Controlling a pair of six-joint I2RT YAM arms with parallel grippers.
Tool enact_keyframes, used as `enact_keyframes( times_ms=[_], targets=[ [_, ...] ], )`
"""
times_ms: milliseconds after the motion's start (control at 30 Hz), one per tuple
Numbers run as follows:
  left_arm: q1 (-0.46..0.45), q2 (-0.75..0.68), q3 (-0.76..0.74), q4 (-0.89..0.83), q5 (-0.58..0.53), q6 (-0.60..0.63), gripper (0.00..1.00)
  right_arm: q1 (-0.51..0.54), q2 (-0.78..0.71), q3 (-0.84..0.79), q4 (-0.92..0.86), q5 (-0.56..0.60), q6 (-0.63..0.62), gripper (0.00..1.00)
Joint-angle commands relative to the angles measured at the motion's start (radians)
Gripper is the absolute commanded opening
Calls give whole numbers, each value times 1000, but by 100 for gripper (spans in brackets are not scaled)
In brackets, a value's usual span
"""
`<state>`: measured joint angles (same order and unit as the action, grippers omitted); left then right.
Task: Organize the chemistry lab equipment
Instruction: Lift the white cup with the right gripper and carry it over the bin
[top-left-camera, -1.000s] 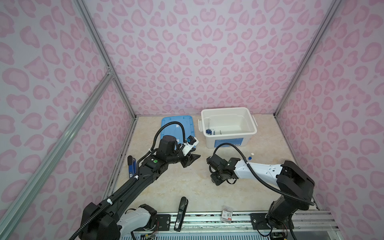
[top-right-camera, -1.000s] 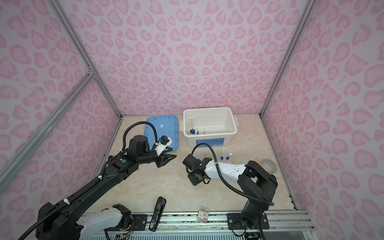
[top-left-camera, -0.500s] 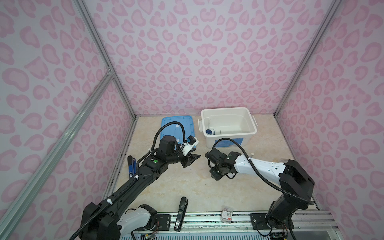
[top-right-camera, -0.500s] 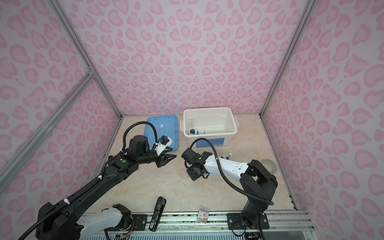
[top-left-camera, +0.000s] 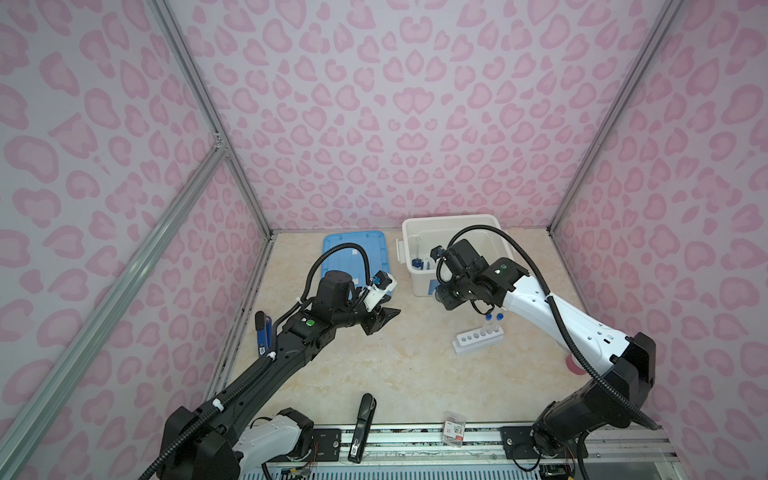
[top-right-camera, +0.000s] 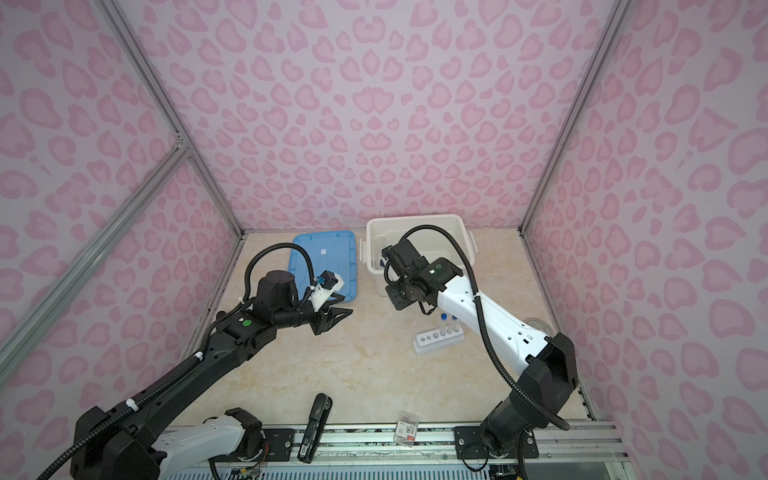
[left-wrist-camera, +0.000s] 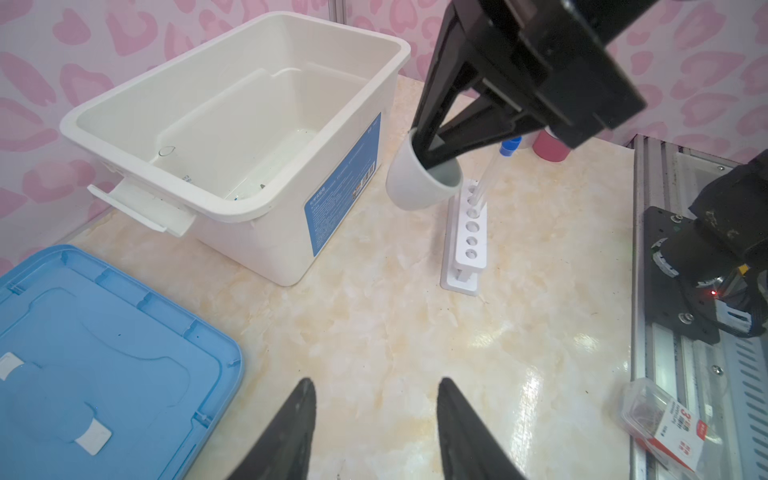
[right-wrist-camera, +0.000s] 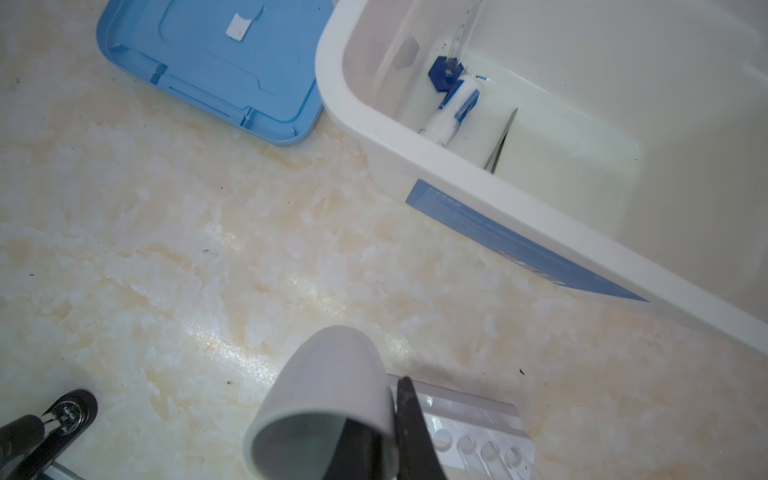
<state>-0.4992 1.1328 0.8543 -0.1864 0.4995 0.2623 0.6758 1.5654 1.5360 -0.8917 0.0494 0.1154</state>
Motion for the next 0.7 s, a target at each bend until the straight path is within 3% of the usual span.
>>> enact_keyframes(
  times_ms=[0,233,667],
  targets=[
    [1,-13,6,3,-5,9,50,-35,10,46,-9,36,-19,8],
    [1,-24,6,6,-9,9,50,-151,77,183,-18,37,-25,8],
    [6,-41,11,-1,-16,21,49,-300,416,566,-154,58,-6,7]
  ],
)
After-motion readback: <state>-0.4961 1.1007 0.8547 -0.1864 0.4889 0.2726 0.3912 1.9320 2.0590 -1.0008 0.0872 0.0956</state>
